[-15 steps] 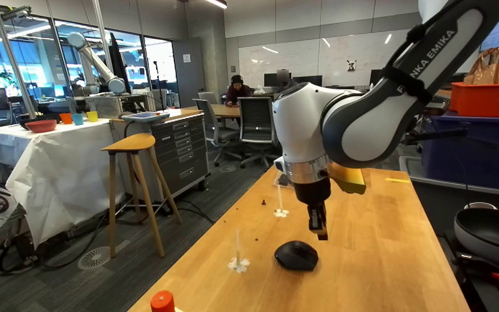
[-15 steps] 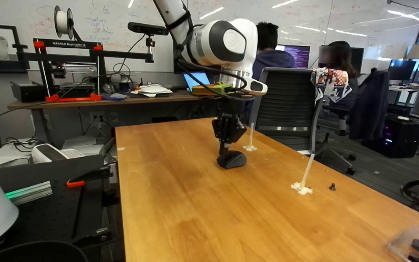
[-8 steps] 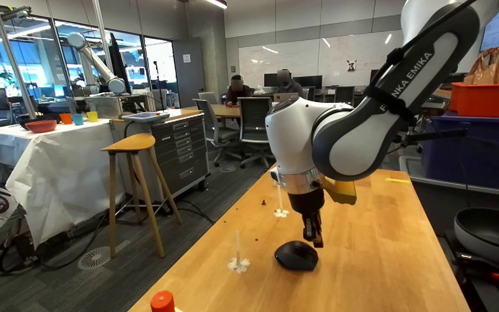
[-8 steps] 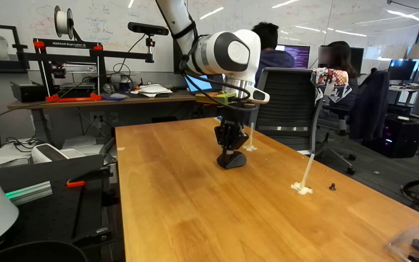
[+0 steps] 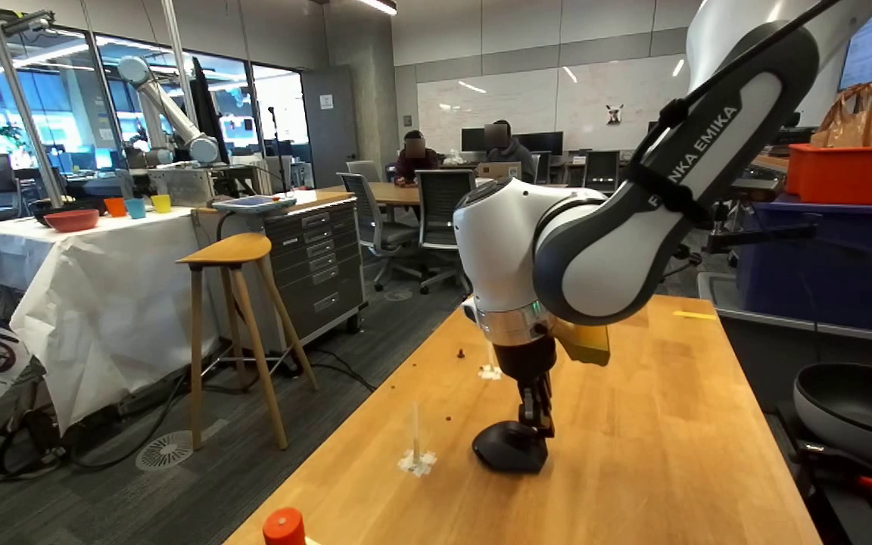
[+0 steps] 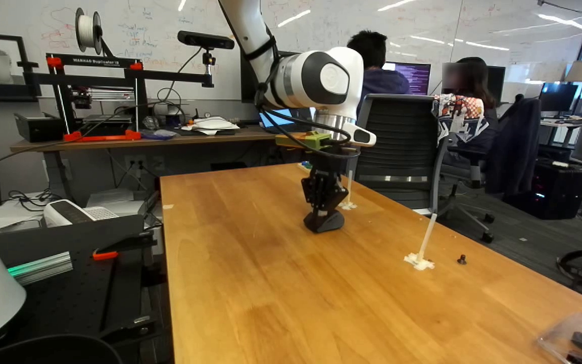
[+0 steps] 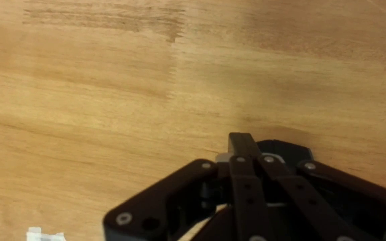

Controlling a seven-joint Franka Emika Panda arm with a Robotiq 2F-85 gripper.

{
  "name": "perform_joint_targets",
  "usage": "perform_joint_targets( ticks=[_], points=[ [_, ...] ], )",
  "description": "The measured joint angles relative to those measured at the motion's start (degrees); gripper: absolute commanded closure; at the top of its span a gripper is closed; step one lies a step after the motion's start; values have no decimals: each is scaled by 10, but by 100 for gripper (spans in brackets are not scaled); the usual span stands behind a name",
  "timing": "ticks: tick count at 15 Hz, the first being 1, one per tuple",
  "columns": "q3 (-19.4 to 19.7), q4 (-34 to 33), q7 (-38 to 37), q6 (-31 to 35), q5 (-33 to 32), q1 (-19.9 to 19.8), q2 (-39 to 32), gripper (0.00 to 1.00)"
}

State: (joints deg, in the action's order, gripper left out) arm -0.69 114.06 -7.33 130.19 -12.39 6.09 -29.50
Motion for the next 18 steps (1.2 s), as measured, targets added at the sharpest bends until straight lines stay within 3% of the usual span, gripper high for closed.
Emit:
perform_joint_targets(
  ticks=[9,18],
  points=[
    [0,-2,-1,0,0,1,15,97],
    [-5,17,12,-17,9,1,123,93]
  ],
)
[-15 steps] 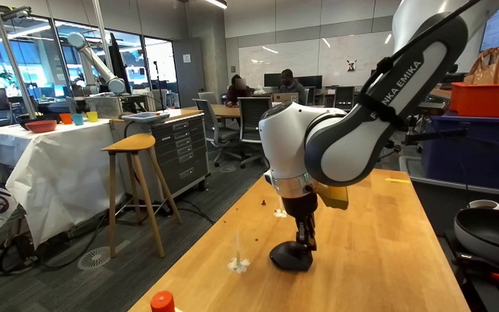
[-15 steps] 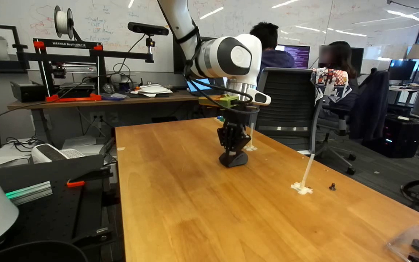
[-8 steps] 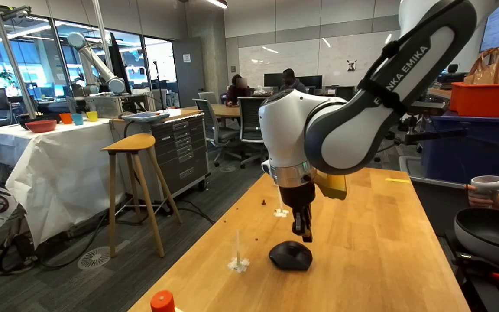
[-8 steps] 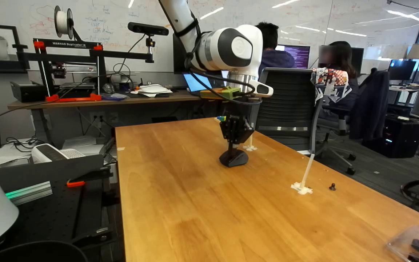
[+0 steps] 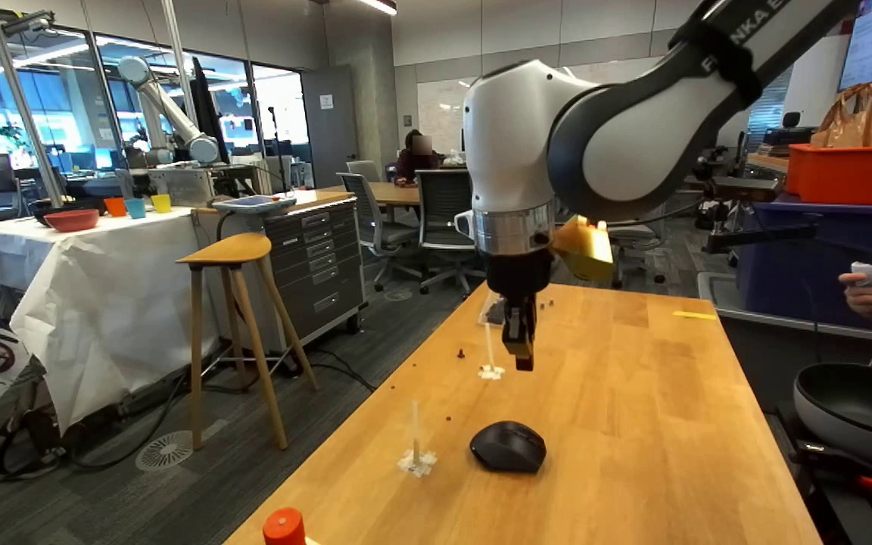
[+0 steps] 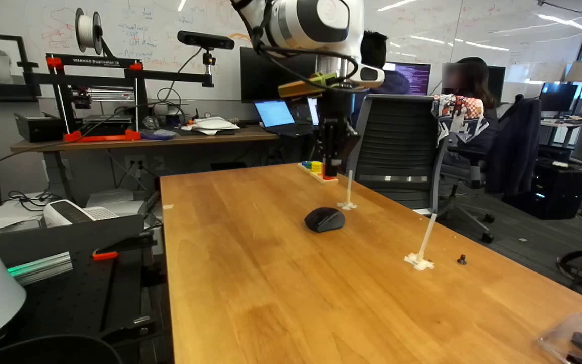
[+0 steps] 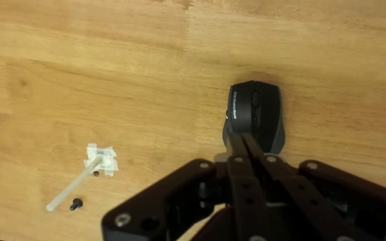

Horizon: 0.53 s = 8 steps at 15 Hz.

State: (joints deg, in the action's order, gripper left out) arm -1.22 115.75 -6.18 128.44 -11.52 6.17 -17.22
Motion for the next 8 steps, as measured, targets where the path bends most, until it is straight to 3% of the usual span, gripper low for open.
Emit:
perform_joint_targets(
  ticks=[1,2,4,5,7,8],
  points=[
    [-4,5,11,-11,9,0,18,88],
    [-8,11,24,-26,20,0,37,67],
    [-20,21,60,-70,51,0,77,93],
    [-25,26,78,-95,66,0,97,92],
    [-34,36,102,-140,84,0,136,100],
    [-36,42,109,-158,88,0,154,97]
  ],
)
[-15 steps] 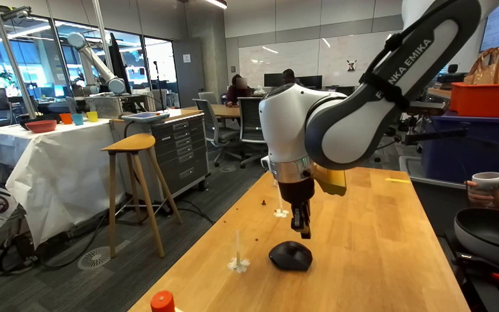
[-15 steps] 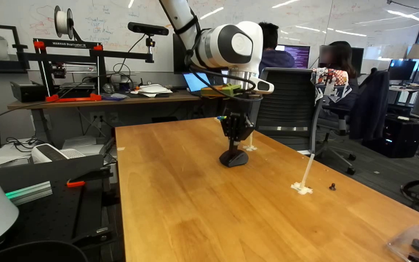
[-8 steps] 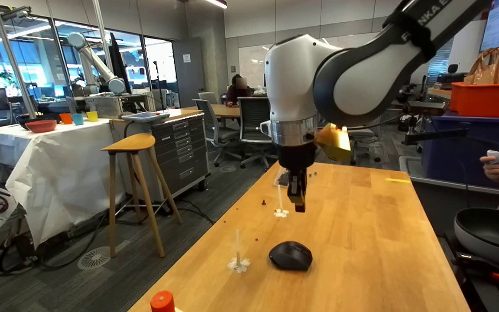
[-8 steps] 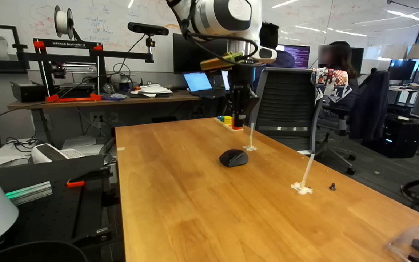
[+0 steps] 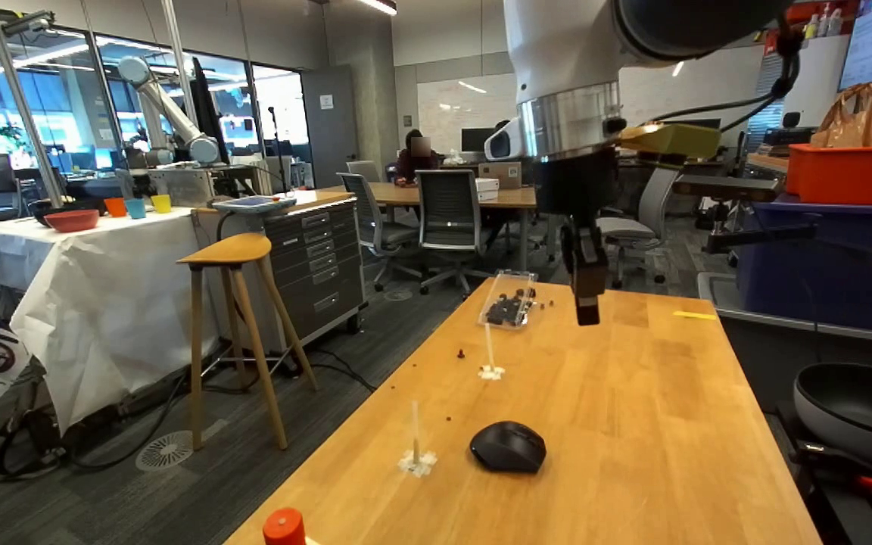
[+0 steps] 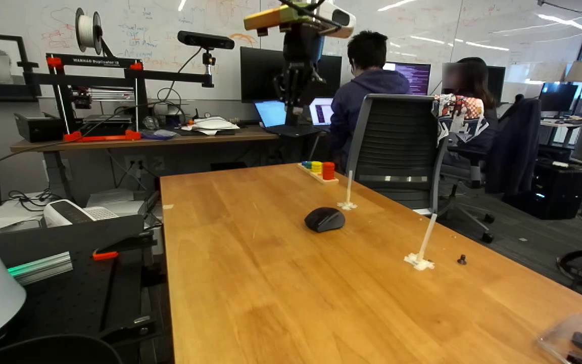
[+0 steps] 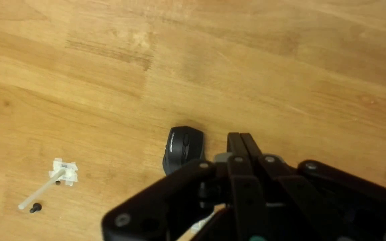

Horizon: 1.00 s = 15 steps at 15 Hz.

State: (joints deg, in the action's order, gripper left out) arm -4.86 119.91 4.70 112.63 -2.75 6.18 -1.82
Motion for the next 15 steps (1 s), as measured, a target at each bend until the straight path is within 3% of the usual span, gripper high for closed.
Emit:
perform_joint_targets(
  ticks=[3,4,6,13,14,15],
  points=[
    [-2,17,11,-35,1,0,48,94],
    [-2,22,12,-42,1,0,62,70],
    [-1,32,12,-55,1,0,87,65],
    [2,60,12,-69,0,0,140,12],
    [2,63,12,-69,0,-1,144,30],
    [2,64,12,-69,0,-1,145,23]
  ],
)
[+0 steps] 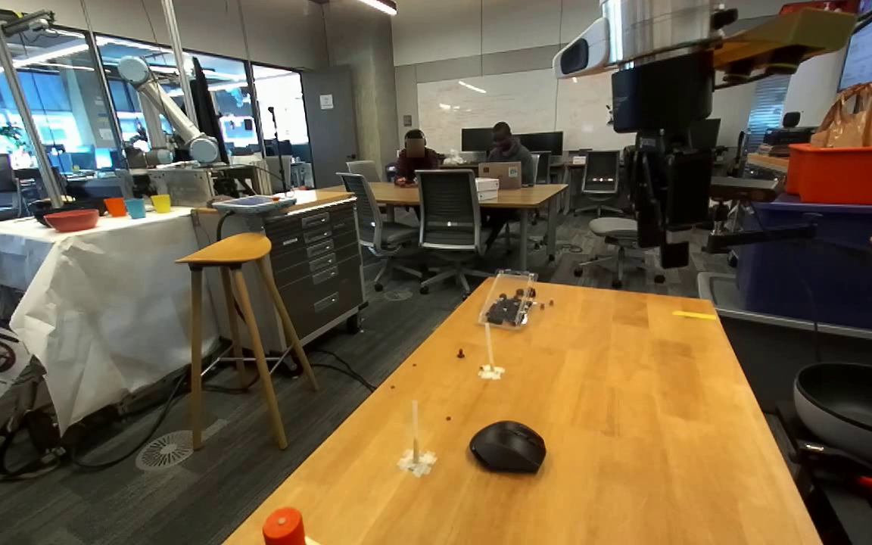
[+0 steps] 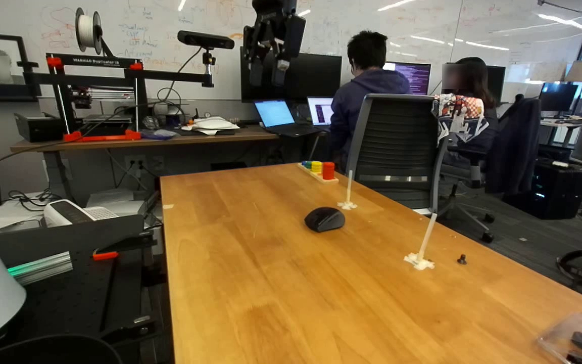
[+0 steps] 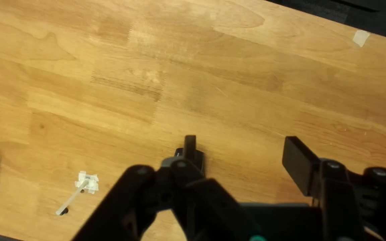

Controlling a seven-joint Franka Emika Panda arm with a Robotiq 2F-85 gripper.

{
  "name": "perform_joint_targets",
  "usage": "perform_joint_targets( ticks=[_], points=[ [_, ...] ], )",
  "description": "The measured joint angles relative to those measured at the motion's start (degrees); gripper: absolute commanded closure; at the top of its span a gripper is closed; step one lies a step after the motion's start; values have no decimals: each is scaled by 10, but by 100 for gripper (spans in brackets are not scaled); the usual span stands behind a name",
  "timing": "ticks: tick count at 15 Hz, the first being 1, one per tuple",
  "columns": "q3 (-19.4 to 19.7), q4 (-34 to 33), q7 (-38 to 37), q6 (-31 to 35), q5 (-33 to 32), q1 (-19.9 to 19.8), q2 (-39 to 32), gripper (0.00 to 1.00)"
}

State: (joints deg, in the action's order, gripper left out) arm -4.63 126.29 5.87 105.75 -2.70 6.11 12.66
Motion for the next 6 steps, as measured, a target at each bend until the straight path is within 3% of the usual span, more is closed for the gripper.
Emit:
perform_joint_targets(
  ticks=[2,6],
  points=[
    [0,0,0,0,0,0,-3,12],
    [0,0,0,0,0,0,-5,12]
  ],
)
